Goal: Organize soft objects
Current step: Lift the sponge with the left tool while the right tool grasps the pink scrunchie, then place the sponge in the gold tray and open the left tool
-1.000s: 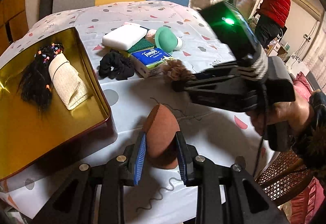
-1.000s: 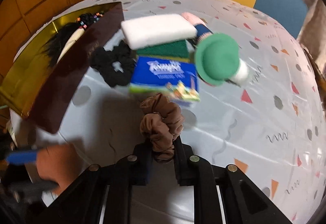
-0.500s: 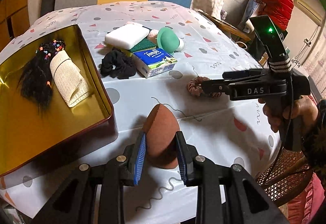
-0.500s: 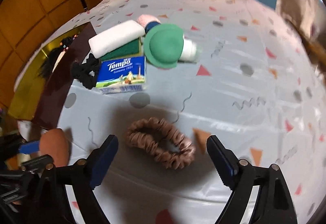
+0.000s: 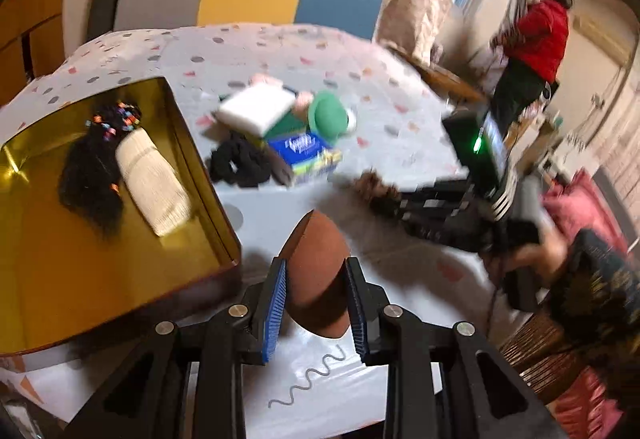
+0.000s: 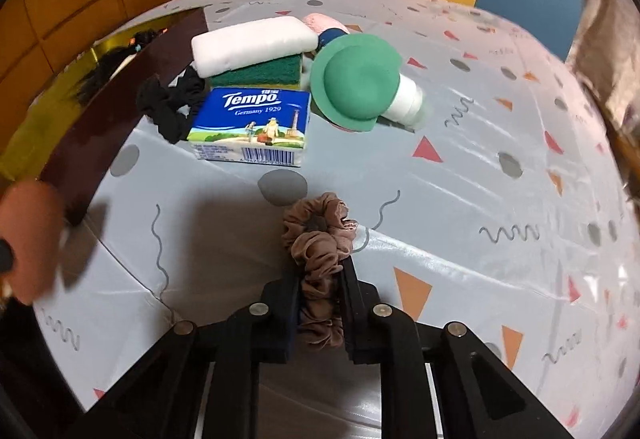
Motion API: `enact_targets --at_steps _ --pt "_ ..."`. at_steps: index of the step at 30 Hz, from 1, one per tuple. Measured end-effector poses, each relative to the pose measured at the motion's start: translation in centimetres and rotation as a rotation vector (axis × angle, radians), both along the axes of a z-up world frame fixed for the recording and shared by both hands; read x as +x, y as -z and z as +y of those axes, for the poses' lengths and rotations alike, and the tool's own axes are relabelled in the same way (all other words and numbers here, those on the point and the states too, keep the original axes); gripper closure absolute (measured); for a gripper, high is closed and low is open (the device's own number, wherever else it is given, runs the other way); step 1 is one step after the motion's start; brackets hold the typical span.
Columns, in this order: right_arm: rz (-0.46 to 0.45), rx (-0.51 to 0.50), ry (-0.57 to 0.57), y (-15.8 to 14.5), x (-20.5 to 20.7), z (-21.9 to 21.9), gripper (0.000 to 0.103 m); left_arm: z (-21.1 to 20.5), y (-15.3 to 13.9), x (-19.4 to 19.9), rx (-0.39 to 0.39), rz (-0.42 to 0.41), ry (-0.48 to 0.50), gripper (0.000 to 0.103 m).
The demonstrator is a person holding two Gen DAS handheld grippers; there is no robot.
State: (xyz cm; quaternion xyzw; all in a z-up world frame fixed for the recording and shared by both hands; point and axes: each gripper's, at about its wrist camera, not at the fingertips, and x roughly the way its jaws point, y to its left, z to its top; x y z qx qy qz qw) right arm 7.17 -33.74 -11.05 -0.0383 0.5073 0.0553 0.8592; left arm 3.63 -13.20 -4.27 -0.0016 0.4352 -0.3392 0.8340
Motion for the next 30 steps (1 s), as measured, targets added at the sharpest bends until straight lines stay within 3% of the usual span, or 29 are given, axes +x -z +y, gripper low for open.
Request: enact_targets --at_steps 5,10,13,19,21,30 --pt "-0.001 0.011 0.0 0.0 -0.1 0.0 0.085 3.9 -3.8 1.5 -0.088 -0.016 -0.082 0.075" --pt "-0.006 -0.007 -0.008 0.1 0.0 0.1 0.085 9.6 -4.8 6.4 -0.059 -0.005 -0.283 0.075" --pt "-0.01 -0.018 -0.012 0.1 -0.2 0.3 0.085 12.9 -4.0 10.5 -0.007 0.006 -0.385 0.075" --pt "-0.016 -0.022 -0.015 0.0 -0.5 0.3 0.085 15.8 -0.7 17.2 0.082 0.074 -0.506 0.073" --pt "-0.017 -0.019 -0.014 0.0 -0.5 0.2 0.085 16.0 0.4 19.1 0.093 0.103 -0.517 0.072" --pt "-0.024 -0.021 -0.02 0.1 -0.5 0.3 0.085 15.3 1.7 22.7 0.206 0.092 -0.568 0.058"
